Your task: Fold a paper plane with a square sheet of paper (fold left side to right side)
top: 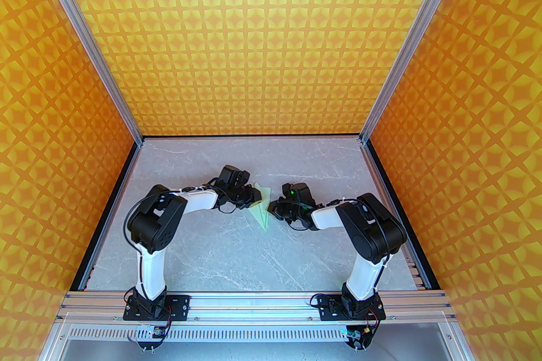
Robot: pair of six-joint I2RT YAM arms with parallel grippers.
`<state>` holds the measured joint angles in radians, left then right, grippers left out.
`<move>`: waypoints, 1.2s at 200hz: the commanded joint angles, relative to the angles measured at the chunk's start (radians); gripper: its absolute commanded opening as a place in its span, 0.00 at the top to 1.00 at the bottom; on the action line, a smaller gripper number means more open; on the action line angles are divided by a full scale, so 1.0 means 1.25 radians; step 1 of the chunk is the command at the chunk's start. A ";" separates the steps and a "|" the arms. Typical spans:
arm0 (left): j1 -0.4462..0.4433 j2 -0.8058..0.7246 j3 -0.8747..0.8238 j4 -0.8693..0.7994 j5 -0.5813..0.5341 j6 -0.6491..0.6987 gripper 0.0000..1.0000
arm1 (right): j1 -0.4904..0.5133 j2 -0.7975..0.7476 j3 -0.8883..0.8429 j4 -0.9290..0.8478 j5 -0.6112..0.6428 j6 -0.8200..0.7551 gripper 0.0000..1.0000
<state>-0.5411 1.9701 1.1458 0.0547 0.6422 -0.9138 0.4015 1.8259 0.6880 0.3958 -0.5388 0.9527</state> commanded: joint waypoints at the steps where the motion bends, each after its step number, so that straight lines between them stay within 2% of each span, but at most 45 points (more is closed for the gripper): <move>1: 0.002 -0.019 -0.027 -0.044 -0.018 0.038 0.80 | -0.006 -0.012 0.013 -0.036 0.011 -0.028 1.00; 53: 0.002 -0.002 -0.063 -0.075 -0.044 0.060 0.82 | -0.007 -0.016 0.028 -0.067 0.013 -0.049 1.00; 103: 0.001 0.025 -0.034 -0.165 -0.089 0.095 0.85 | -0.008 -0.016 0.040 -0.085 0.013 -0.061 1.00; 240: -0.004 0.046 -0.010 -0.196 -0.095 0.110 0.86 | -0.014 -0.011 0.069 -0.125 0.015 -0.088 1.00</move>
<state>-0.5430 1.9877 1.1175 -0.1471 0.5560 -0.8017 0.3954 1.8248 0.7547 0.2634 -0.5385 0.8661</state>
